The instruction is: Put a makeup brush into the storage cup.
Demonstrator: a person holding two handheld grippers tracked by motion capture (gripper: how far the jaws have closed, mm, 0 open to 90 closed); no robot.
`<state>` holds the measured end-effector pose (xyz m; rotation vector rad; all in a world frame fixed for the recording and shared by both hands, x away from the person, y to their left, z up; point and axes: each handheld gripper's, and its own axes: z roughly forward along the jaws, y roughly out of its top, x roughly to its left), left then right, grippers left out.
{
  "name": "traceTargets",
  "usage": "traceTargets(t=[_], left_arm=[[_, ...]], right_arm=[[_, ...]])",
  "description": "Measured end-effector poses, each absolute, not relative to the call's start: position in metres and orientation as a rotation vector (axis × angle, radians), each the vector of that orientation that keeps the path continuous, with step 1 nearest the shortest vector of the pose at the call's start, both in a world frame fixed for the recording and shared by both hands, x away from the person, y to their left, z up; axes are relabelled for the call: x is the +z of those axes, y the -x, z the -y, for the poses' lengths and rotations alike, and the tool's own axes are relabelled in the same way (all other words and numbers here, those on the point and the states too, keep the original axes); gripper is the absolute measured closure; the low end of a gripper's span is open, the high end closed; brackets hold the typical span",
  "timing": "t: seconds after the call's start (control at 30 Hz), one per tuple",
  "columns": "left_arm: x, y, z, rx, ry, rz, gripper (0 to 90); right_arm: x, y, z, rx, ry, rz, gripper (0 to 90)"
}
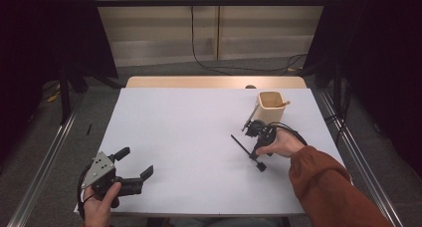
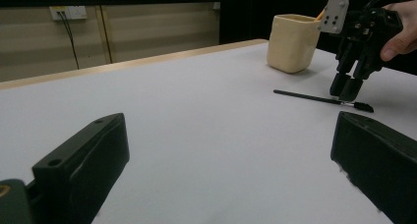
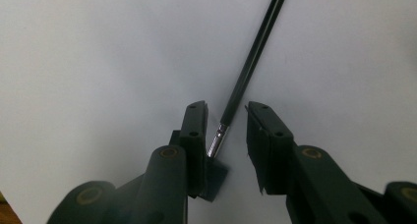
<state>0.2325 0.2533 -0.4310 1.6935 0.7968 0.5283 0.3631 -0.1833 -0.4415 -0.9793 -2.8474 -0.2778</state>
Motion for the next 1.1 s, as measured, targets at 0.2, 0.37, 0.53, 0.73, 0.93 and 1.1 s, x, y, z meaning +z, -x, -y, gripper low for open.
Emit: traceTargets(t=[0.2,0.37,0.53,0.73,0.93,1.1], left_arm=[[-0.4312,-0.2326,-0.2537,0.527,-1.691,-0.798,1.1],[-0.4316,-0.2323,-0.2518,0.526,-1.700,-0.796,1.1],[-0.4315,-0.2317,-0.2513,0.525,-1.706,-0.784,1.1],[-0.4315,-0.2318,-0.2515,0.524,-1.707,-0.785,1.1],[-0.4317,-0.2325,-0.2519,0.527,-1.703,-0.793,1.2],[-0.4317,-0.2326,-0.2528,0.527,-1.702,-0.793,1.1]], right_arm=[[-0.4472,-0.3634,0.1778,-0.219,0.971,2.853,71.8],[-0.4500,-0.3634,0.1756,-0.189,1.016,2.861,78.8],[-0.4498,-0.3643,0.1755,-0.158,1.039,2.866,84.6],[-0.4504,-0.3663,0.1745,-0.152,1.037,2.859,86.8],[-0.4498,-0.3652,0.1764,-0.171,1.042,2.863,86.9],[-0.4493,-0.3660,0.1804,-0.204,1.023,2.846,86.9]])
